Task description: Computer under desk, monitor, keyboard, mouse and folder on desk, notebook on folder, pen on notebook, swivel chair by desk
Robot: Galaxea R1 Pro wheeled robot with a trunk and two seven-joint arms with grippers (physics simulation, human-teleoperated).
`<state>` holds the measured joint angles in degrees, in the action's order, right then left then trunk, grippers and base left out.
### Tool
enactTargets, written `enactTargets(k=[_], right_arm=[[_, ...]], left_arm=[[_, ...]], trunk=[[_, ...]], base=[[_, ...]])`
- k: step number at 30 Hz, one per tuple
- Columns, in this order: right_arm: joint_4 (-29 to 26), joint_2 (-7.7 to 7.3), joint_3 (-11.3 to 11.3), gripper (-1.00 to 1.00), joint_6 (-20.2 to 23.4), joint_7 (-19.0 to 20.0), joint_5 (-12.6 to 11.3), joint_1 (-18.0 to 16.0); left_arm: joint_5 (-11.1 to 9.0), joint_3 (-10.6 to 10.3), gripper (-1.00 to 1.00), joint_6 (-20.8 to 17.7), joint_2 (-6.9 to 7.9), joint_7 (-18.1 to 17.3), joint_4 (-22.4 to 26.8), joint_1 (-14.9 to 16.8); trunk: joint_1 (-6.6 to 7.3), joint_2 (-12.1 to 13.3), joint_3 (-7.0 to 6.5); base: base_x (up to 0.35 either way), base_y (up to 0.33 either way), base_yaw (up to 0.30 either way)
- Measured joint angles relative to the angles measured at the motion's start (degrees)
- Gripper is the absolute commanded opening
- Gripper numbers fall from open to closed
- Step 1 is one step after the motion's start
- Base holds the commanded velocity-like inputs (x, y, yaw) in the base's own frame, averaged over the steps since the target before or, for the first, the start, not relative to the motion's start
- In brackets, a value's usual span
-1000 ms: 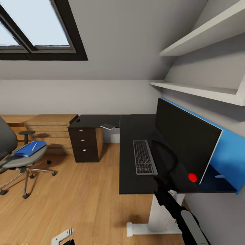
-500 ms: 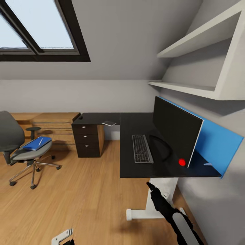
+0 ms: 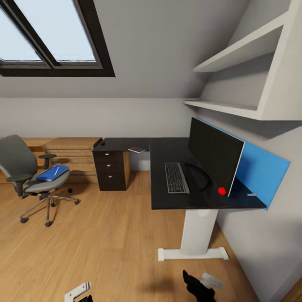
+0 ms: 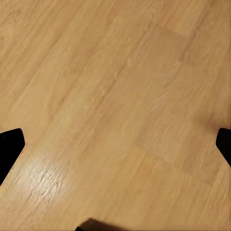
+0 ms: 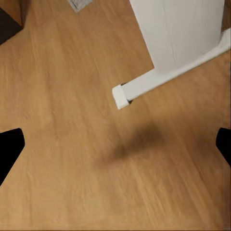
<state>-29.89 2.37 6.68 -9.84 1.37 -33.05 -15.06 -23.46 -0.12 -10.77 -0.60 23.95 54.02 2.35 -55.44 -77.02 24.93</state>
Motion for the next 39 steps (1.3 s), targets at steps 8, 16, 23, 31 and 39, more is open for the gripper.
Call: enactTargets(k=[8, 16, 23, 31, 39], right_arm=[[19.1, 0.11, 0.4, 1.0, -31.3, -0.8, 8.5, 0.0], [22.4, 1.69, 0.4, 1.0, -40.6, -1.7, 9.2, 0.0], [23.4, 1.87, 0.4, 1.0, -41.6, -1.8, 9.4, 0.0], [23.6, 1.53, 0.5, 1.0, -42.3, -1.8, 9.4, 0.0], [23.7, 1.93, 0.7, 1.0, -42.5, -1.5, 9.8, 0.0]], left_arm=[[0.1, -2.1, 1.0, 0.0, 0.08, -2.2, 0.2, 0.0], [0.1, -2.7, 1.0, 3.7, 0.25, -2.9, -2.3, 0.0], [0.1, -2.8, 1.0, 7.4, 0.16, -3.0, -5.1, 0.0], [0.1, -3.8, 1.0, 8.1, 0.03, -2.9, -6.9, 0.0], [0.0, -6.3, 1.0, 8.3, 0.14, -2.9, -8.2, 0.0]], trunk=[[0.0, 0.0, 0.0], [0.01, 0.0, 0.0], [0.01, 0.0, 0.0], [0.02, 0.0, 0.0], [0.03, 0.0, -0.01]], base=[[-0.012, 0.299, 0.0], [-0.001, 0.327, 0.0], [0.0, 0.33, 0.0], [0.064, 0.31, 0.0], [0.155, 0.02, 0.0]])
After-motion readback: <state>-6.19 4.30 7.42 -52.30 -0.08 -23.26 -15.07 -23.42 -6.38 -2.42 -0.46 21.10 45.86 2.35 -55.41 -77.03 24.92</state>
